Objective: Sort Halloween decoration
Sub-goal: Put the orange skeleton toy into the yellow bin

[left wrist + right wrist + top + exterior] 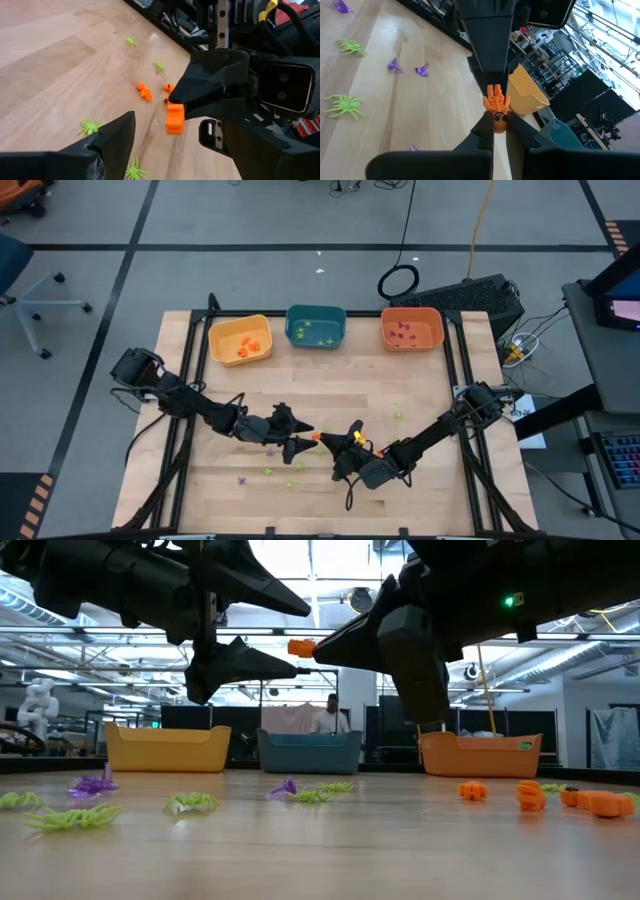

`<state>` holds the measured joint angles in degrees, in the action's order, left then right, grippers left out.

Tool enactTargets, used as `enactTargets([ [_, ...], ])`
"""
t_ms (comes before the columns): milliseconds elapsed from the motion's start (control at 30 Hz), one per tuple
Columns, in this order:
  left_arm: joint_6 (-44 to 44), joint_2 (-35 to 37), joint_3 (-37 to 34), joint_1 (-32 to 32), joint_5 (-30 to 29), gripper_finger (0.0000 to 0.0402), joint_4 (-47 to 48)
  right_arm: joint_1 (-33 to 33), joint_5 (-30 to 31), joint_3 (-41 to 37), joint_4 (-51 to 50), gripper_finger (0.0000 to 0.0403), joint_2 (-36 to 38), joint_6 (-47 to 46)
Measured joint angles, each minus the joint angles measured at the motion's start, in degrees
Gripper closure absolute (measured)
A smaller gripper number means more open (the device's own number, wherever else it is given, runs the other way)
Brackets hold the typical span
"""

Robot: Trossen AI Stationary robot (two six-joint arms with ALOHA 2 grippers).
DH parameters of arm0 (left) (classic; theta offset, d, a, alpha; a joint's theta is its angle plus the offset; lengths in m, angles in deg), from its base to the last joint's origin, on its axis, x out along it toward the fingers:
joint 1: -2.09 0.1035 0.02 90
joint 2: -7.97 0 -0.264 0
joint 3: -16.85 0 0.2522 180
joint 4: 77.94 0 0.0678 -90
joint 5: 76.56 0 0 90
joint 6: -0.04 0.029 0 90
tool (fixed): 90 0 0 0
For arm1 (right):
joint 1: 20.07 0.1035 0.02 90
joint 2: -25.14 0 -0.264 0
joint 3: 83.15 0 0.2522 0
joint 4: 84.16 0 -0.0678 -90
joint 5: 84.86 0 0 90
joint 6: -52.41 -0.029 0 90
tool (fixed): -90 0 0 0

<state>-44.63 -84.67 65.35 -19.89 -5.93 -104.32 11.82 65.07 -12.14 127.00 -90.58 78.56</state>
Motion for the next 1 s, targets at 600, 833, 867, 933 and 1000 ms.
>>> enactTargets([
  [600,3.15,0.0,0.0,0.0,0.62,0.0246,-0.01,-0.01,-0.18,0.0,0.0,0.0398,0.0,-0.62],
  [833,3.13,0.0,-0.02,0.22,1.71,0.0285,-0.54,-0.01,-0.18,0.0,0.02,0.0398,0.0,-0.61],
  [867,3.13,0.0,-0.02,0.22,1.84,0.0288,-0.54,-0.01,-0.18,0.0,0.0,0.0398,0.0,-0.61],
  [933,3.13,0.0,-0.02,0.22,2.07,0.0296,-0.52,-0.01,-0.18,0.0,0.03,0.0398,0.0,-0.61],
  [1000,3.13,0.0,-0.02,0.22,2.46,0.0305,-0.52,-0.01,-0.18,0.0,0.05,0.0398,0.0,-0.57],
])
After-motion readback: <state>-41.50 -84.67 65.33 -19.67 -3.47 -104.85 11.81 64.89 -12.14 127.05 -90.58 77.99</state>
